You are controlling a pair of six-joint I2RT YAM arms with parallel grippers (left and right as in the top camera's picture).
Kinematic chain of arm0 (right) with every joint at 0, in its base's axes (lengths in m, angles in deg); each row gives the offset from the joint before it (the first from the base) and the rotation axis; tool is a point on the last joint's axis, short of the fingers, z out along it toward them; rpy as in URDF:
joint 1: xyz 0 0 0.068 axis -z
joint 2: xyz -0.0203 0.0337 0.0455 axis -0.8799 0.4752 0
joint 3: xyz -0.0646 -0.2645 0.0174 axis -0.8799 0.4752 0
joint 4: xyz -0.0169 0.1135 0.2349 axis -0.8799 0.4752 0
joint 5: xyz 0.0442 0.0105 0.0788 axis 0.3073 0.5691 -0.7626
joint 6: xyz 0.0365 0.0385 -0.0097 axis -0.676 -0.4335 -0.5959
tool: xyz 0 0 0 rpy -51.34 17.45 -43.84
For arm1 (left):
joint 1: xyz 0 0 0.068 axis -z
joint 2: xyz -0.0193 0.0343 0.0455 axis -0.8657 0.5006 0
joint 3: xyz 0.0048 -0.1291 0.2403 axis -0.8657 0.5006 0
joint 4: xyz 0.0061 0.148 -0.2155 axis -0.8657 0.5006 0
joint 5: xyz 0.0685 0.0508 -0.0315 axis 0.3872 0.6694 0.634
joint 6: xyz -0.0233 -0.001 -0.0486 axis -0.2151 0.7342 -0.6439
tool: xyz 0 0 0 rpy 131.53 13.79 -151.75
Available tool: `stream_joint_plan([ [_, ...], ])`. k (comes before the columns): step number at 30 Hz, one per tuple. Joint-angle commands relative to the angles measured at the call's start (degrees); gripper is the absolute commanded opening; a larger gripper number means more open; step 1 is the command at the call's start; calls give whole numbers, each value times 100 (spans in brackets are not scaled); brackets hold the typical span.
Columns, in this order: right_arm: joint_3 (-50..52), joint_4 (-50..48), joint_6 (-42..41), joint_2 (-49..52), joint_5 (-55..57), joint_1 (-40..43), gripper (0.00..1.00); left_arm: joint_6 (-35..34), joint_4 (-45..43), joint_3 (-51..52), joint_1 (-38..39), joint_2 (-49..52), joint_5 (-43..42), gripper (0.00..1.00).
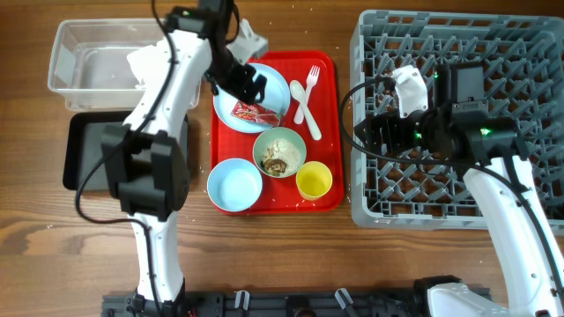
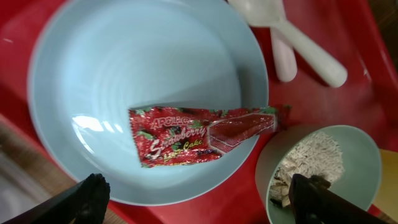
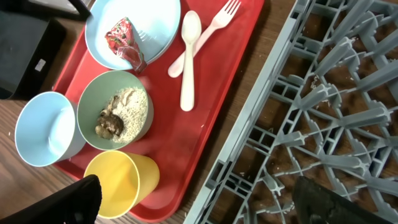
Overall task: Sort waste into correct bins and load items into the dishwasher rack
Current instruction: 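Grasp the red snack wrapper on the blue plate with the left gripper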
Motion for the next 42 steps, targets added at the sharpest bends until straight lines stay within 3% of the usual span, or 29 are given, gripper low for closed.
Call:
stream_joint_plan([
  [1, -81, 15, -61, 55, -96, 13, 100, 291, 39, 101, 46, 374, 28, 94],
  [4, -81, 15, -61, 55, -96, 13, 100, 1403, 52, 275, 46, 573, -120, 94],
  [6, -81, 15, -59, 55, -96, 13, 100, 1799, 46, 275, 46, 743, -118, 92],
  [15, -81, 20, -59, 55, -94, 13, 100, 1888, -1049, 278, 46, 1314, -114, 92],
  [18, -81, 20, -59, 55, -94, 13, 100, 1886, -1241, 278, 46, 1438, -114, 75],
  [19, -81, 22, -61, 55, -94, 13, 100, 1886, -1309, 278, 46, 1443, -114, 58],
  [21, -81, 28, -59, 55, -94, 13, 100, 1851, -1346, 275, 46, 1443, -109, 38],
  [23, -81, 28, -61, 55, -94, 13, 100, 1663, -1368, 275, 46, 1443, -20, 8],
  [26, -81, 28, -59, 55, -94, 13, 100, 503, -1663, 254, 37, 1381, 516, 4],
  [30, -81, 33, -61, 55, -94, 13, 100, -916, -1633, -92, -98, 1043, 551, 4],
  [31, -81, 33, -61, 55, -96, 13, 100, -951, -1526, -166, -111, 866, 533, 9],
  [33, -81, 33, -61, 55, -94, 13, 100, -953, -1414, -166, -96, 507, 529, 44],
  [35, -81, 33, -63, 55, -96, 13, 100, -1388, -1182, -166, -39, 243, 531, 50],
  [37, -81, 28, -63, 55, -96, 13, 100, -2555, -896, -166, -17, 199, 385, 51],
  [38, -81, 28, -61, 55, -96, 13, 100, -3158, -706, -131, 2, 238, 269, 45],
  [39, -81, 31, -61, 55, -96, 13, 100, -3698, -588, -55, 55, 291, 269, 47],
  [41, -81, 33, -68, 55, -96, 13, 100, -4144, -682, 197, 164, 310, 269, 77],
  [42, -81, 31, -66, 55, -96, 13, 100, -4404, -807, 400, 229, 310, 271, 100],
])
